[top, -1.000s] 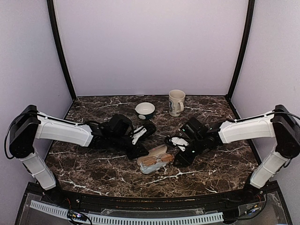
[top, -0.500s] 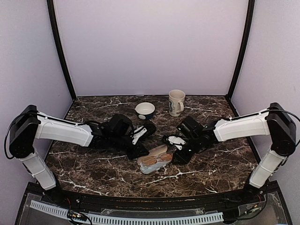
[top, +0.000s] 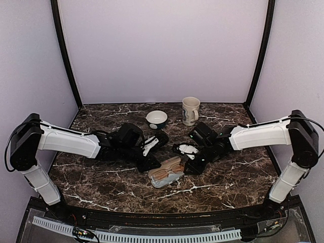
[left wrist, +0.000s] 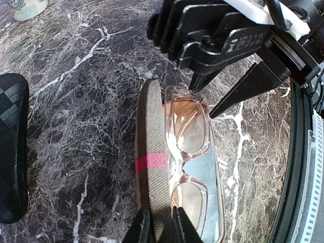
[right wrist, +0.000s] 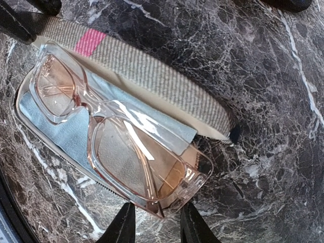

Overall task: Organize the sunglasses
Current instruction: Adjust the sunglasses in the sunglasses case.

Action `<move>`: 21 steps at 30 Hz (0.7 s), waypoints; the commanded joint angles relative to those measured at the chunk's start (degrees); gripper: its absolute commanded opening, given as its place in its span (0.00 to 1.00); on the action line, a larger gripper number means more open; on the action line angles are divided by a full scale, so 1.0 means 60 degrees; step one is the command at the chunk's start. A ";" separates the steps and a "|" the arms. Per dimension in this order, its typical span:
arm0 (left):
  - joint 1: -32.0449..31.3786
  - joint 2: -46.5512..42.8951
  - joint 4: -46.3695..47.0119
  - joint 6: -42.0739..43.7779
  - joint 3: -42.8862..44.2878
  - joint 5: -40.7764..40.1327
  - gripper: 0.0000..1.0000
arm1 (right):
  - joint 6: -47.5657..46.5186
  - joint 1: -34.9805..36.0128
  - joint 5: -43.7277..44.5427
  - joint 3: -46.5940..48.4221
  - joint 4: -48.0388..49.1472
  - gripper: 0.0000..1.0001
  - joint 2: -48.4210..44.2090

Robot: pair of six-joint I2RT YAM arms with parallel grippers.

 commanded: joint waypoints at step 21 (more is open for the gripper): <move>-0.0162 -0.0096 0.0003 0.0125 0.0237 0.0132 0.15 | -0.1250 0.0090 -0.0858 0.0451 -0.0170 0.33 0.0448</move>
